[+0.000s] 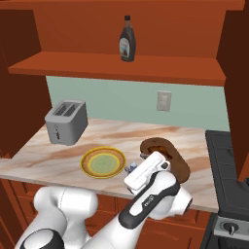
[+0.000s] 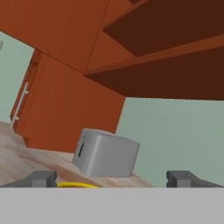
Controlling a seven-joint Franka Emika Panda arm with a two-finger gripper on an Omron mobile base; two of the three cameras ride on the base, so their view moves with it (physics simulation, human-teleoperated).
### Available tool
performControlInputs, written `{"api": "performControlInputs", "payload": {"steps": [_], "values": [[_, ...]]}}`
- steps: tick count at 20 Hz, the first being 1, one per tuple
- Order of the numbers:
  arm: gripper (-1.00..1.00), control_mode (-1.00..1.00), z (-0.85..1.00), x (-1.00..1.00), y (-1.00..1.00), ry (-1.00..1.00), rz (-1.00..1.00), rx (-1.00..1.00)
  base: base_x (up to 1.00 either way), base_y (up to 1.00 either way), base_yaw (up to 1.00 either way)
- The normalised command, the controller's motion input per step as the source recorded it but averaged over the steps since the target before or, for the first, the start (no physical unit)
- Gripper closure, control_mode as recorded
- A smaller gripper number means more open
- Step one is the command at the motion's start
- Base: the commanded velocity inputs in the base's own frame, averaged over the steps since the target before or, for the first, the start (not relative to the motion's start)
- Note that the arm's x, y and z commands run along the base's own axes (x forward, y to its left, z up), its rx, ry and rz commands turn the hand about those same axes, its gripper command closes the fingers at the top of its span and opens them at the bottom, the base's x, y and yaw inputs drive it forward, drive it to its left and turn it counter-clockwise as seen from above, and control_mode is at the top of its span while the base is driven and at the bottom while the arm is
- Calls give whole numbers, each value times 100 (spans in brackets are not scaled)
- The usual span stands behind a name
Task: Pick the chicken drumstick from the plate and place it on the cutting board. Then pick the condiment bottle from the cabinet and place it next to the cutting board.
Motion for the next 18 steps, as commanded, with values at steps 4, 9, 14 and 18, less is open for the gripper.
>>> {"api": "performControlInputs", "payload": {"steps": [4,9,14,18], "values": [[-100,-100,14,-21,-1,-1,0,0,0,0,0],[-100,-100,16,-21,-2,-2,0,0,0,0,0],[-100,-100,21,-15,0,-3,-1,-1,0,0,0],[-100,-100,21,-14,0,-3,-3,-5,0,0,0]]}}
